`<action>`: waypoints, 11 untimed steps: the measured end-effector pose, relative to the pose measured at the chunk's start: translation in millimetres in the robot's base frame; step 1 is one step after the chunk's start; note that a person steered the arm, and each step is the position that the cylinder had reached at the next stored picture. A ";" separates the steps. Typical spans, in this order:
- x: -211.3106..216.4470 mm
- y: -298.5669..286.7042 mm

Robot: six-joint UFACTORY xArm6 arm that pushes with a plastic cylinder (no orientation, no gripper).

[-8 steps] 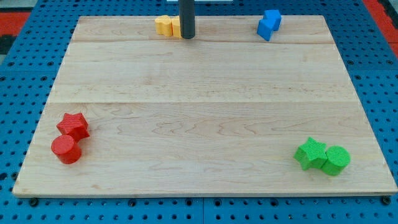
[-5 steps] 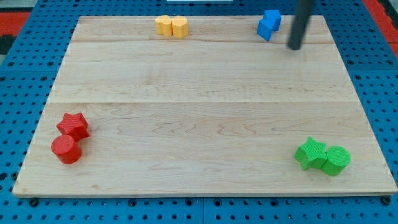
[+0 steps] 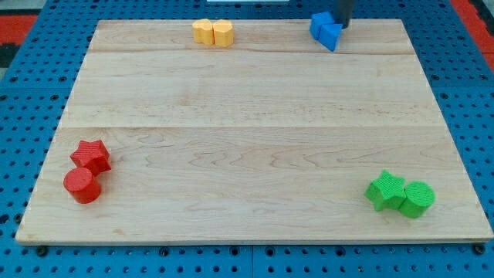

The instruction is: Push the blue blocks into the yellow blocks

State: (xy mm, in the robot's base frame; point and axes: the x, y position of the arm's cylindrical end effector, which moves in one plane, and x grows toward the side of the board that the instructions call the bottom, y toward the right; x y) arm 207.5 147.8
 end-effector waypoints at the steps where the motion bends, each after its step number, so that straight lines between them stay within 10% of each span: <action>1: 0.2 -61.6; 3: -3.9 -83.0; 5: 26.8 56.4; 7: 29.5 -63.5; 11: 8.3 -67.4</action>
State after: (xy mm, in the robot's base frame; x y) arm 215.8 80.4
